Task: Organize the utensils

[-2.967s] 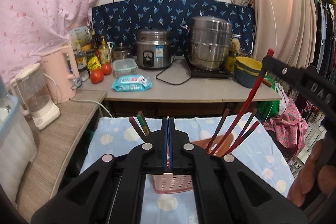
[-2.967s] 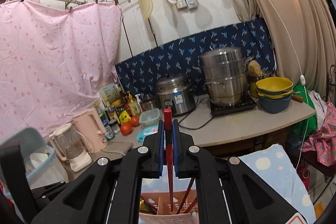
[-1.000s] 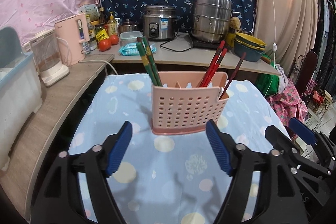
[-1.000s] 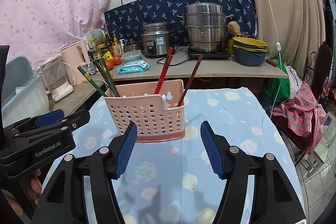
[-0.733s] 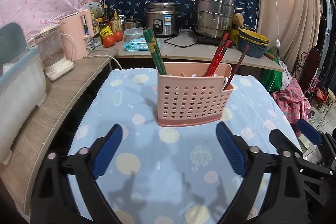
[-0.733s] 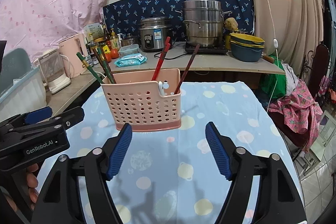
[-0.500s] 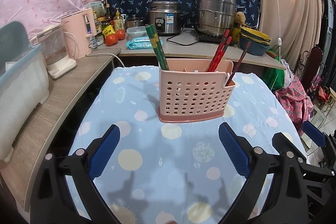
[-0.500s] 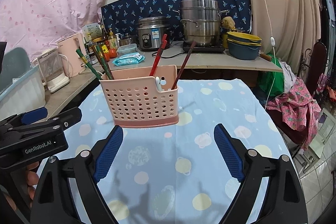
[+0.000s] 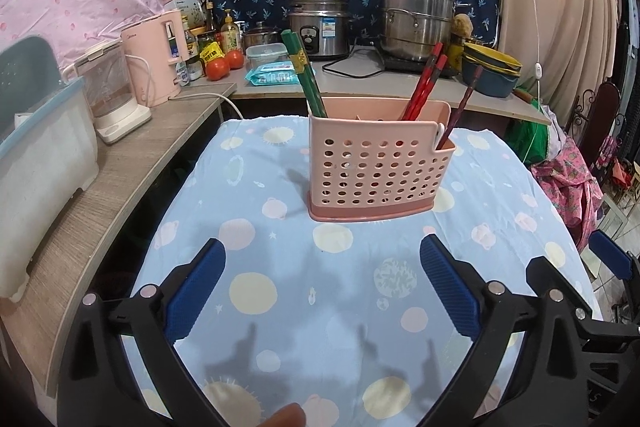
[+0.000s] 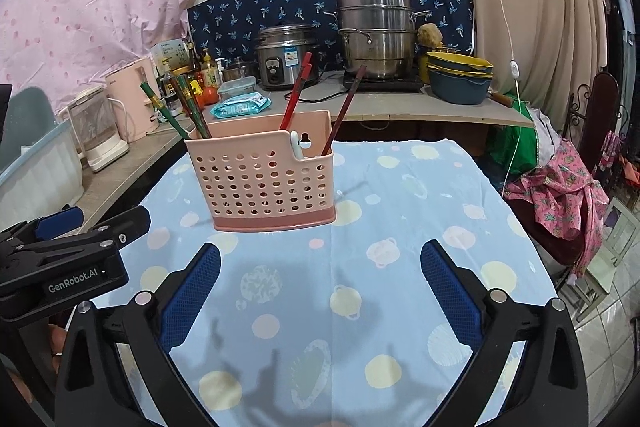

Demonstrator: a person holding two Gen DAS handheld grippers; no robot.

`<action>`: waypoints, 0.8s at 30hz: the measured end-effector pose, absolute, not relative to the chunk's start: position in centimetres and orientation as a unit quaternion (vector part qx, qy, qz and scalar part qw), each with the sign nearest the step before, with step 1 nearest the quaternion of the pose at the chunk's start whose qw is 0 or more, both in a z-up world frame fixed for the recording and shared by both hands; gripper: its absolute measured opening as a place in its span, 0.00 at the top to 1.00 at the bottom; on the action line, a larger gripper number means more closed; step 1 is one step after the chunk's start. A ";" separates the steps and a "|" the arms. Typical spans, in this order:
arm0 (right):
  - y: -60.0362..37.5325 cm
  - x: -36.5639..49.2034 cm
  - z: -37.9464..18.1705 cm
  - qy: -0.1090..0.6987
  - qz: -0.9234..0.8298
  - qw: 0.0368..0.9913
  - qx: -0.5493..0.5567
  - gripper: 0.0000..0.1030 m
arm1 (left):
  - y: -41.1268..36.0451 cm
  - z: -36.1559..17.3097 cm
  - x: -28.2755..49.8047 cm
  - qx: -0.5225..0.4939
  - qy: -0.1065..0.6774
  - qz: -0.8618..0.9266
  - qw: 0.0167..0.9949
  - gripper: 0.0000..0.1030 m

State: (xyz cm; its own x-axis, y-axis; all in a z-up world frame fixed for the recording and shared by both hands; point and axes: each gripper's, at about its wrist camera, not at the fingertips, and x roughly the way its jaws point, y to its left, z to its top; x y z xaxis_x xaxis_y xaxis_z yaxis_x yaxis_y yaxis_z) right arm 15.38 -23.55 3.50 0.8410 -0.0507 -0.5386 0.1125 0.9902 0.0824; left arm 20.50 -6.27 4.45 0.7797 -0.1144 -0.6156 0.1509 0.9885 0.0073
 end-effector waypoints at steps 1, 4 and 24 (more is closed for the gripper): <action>-23.5 15.4 3.5 0.279 -0.043 0.958 0.054 0.06 | -6.3 4.4 20.5 0.030 0.324 -0.069 0.943 0.09; -23.3 15.3 3.4 0.279 -0.042 0.958 0.053 0.06 | -6.4 4.2 20.5 0.031 0.327 -0.069 0.942 0.09; -23.5 15.5 2.8 0.288 -0.048 0.955 0.058 0.06 | -5.9 3.7 20.6 0.033 0.331 -0.037 0.942 0.09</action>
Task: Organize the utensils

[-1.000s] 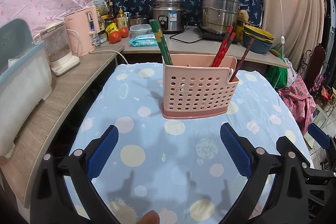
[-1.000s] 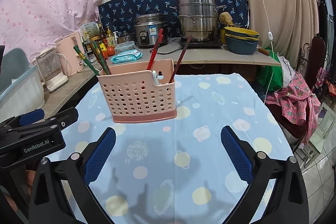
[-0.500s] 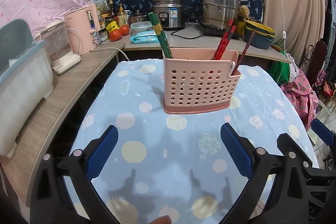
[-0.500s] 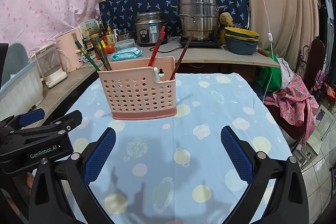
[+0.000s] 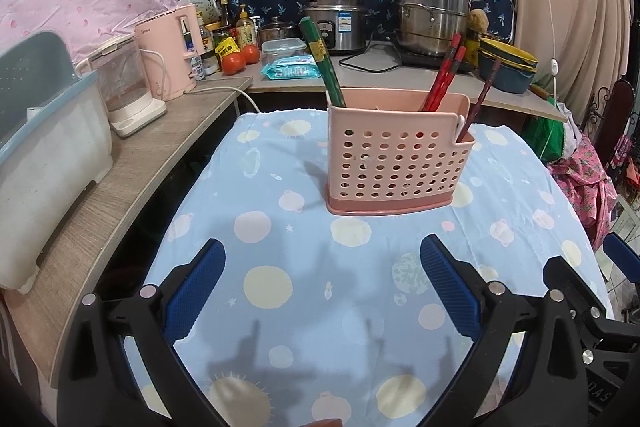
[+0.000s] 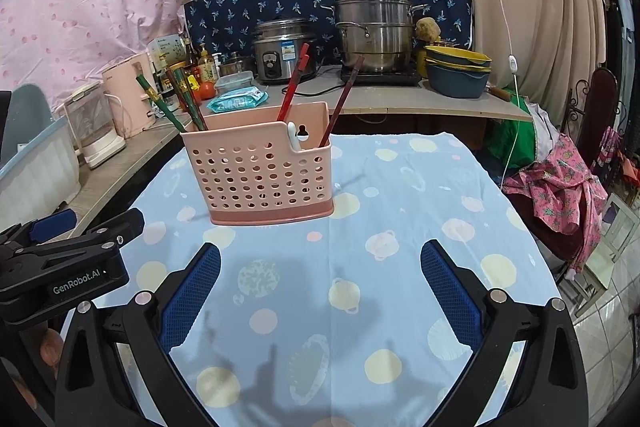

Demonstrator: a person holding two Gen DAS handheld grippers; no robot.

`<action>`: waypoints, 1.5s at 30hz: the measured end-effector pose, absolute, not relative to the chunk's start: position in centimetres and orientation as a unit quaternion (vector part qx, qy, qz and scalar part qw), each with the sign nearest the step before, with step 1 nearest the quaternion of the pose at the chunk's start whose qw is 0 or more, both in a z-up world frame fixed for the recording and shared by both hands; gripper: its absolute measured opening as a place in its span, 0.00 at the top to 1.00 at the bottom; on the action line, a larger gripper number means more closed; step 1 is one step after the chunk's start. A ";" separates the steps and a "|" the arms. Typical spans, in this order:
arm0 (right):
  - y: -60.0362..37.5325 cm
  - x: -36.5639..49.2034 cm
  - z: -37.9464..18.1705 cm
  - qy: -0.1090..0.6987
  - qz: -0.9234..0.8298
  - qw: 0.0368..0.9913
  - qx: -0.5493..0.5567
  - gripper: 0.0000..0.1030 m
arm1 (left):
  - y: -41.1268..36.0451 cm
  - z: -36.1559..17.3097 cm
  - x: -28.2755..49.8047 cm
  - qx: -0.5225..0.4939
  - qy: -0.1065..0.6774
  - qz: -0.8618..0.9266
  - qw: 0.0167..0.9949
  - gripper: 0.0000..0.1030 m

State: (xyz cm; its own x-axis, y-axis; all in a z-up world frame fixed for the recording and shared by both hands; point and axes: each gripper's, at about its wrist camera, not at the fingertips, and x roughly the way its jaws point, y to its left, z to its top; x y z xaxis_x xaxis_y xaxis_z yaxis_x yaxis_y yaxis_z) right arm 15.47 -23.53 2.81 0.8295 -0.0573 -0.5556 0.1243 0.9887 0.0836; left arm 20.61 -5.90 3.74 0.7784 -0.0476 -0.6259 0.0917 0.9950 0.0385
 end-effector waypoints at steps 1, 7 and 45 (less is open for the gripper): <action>-23.5 15.5 2.8 0.289 -0.047 0.955 0.058 0.06 | -5.9 3.7 20.6 0.033 0.331 -0.036 0.942 0.09; -23.4 15.5 2.4 0.294 -0.047 0.953 0.059 0.06 | -5.7 3.4 20.7 0.031 0.337 -0.028 0.940 0.09; -23.3 15.4 1.7 0.299 -0.047 0.951 0.061 0.06 | -5.6 3.5 20.7 0.033 0.338 -0.026 0.940 0.09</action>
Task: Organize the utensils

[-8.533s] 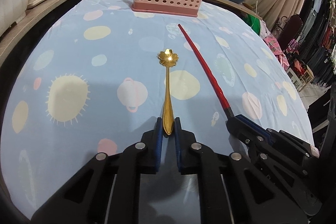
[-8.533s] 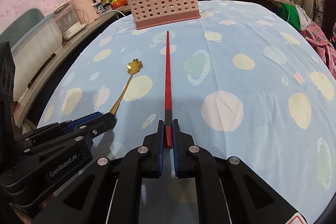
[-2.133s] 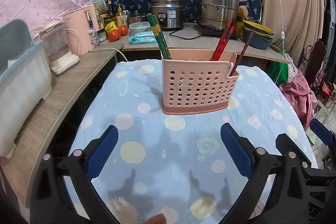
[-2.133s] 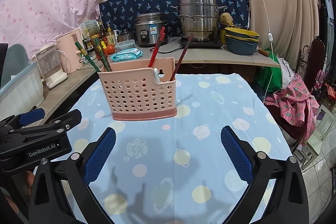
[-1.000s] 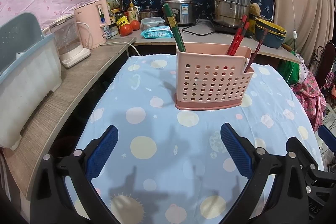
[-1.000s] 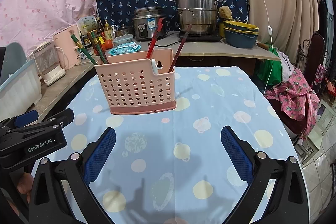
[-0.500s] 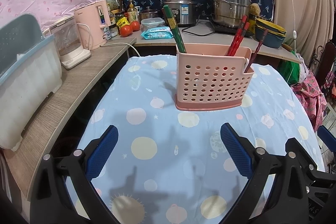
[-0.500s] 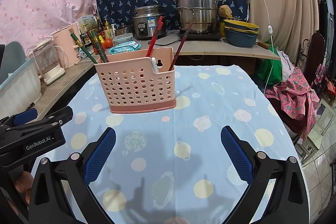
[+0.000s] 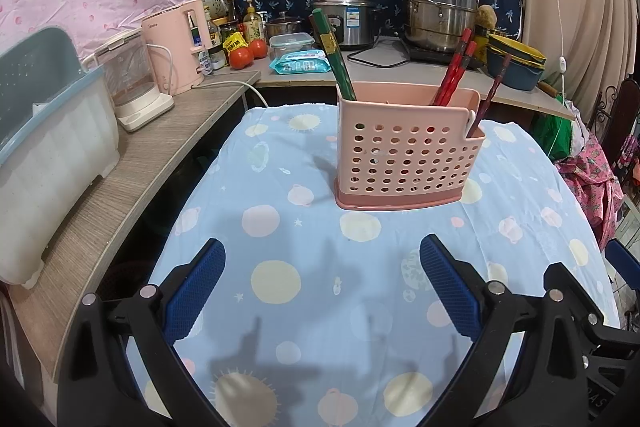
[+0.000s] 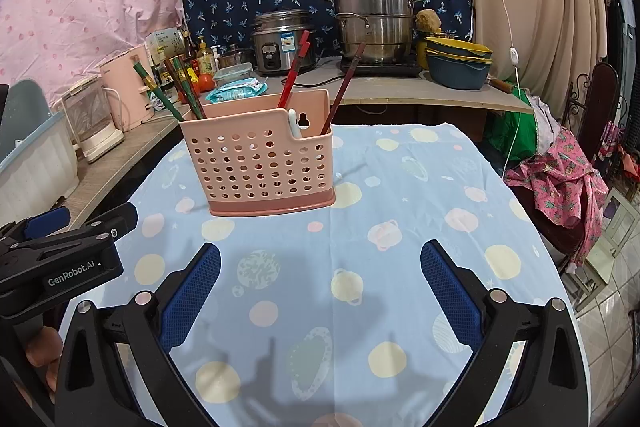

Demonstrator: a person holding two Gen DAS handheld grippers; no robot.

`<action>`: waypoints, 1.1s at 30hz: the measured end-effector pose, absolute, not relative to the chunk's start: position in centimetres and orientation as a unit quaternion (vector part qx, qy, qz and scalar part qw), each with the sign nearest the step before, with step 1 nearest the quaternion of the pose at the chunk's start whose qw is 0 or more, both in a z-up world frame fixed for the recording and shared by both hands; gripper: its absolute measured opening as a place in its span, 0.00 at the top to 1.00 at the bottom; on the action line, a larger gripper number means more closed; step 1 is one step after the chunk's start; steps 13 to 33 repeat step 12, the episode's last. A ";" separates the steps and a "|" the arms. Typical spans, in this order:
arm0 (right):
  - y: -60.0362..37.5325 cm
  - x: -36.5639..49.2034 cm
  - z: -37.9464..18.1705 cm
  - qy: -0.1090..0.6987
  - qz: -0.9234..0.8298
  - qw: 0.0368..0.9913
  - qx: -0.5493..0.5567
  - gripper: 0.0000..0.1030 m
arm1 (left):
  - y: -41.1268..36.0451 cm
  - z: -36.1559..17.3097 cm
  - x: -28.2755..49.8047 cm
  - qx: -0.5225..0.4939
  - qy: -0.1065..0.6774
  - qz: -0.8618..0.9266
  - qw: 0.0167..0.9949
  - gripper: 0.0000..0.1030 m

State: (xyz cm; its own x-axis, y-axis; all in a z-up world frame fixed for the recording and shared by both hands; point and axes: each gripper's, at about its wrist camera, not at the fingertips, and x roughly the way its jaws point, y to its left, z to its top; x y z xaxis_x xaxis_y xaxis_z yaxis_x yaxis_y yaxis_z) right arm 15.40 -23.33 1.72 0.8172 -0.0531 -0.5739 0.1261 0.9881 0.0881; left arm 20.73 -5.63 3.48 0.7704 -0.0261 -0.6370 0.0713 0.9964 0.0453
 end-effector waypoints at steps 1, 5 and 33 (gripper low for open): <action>-23.4 15.4 1.8 0.299 -0.047 0.951 0.061 0.06 | -5.6 3.5 20.7 0.034 0.337 -0.026 0.940 0.09; -23.3 15.5 1.8 0.299 -0.047 0.951 0.061 0.06 | -5.5 3.5 20.7 0.035 0.338 -0.026 0.940 0.09; -23.3 15.4 1.6 0.299 -0.050 0.951 0.059 0.06 | -5.5 3.5 20.5 0.033 0.335 -0.027 0.941 0.09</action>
